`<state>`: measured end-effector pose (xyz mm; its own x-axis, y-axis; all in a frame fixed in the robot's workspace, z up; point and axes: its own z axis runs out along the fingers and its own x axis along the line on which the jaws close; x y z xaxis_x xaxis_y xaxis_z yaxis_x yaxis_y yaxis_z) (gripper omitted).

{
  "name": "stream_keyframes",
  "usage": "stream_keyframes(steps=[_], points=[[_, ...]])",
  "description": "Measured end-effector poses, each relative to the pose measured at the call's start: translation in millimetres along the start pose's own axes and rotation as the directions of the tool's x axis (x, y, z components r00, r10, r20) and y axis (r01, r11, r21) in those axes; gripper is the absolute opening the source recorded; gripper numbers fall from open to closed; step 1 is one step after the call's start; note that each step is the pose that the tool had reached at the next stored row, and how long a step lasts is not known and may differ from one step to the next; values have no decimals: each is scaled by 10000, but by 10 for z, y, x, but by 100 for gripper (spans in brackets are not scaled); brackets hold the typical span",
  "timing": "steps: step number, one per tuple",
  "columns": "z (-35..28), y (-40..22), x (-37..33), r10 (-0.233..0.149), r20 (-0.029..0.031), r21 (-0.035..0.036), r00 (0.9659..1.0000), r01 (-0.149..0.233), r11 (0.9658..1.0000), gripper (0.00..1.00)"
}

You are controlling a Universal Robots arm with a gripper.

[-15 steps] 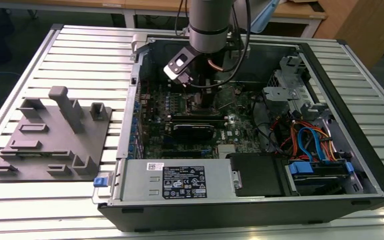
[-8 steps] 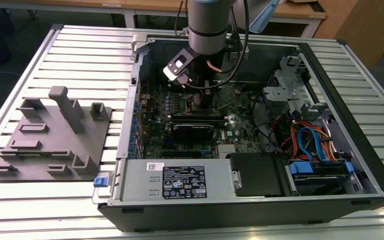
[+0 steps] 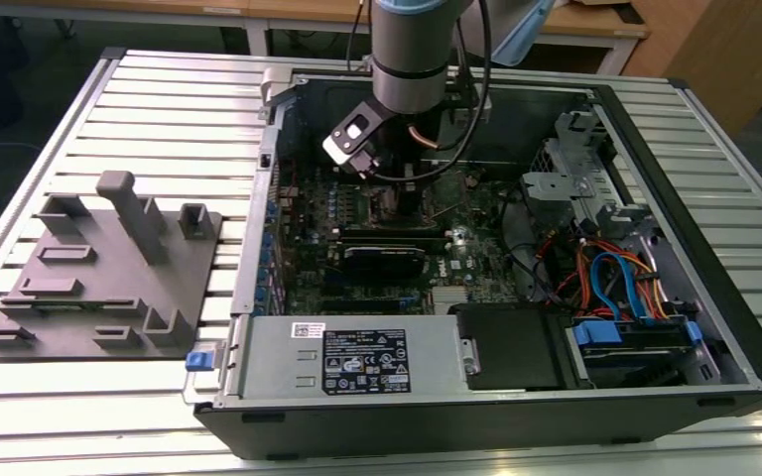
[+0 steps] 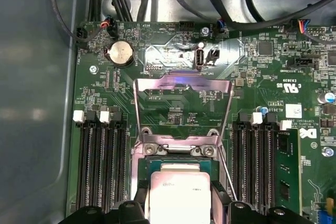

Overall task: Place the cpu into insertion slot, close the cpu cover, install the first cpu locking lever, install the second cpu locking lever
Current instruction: 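Place the cpu into insertion slot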

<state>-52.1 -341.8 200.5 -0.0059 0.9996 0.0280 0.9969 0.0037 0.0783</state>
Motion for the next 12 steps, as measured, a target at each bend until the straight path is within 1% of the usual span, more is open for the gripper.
stream_keyframes(steps=[2, 5, 12], points=[[11, -1, 0, 2, -23, 1, 10000, -2, 10000, 54], [31, -7, 0, 4, -73, -2, 10000, -4, 10000, 54], [71, -17, -2, 7, -116, 0, 9999, -7, 10000, 54]])
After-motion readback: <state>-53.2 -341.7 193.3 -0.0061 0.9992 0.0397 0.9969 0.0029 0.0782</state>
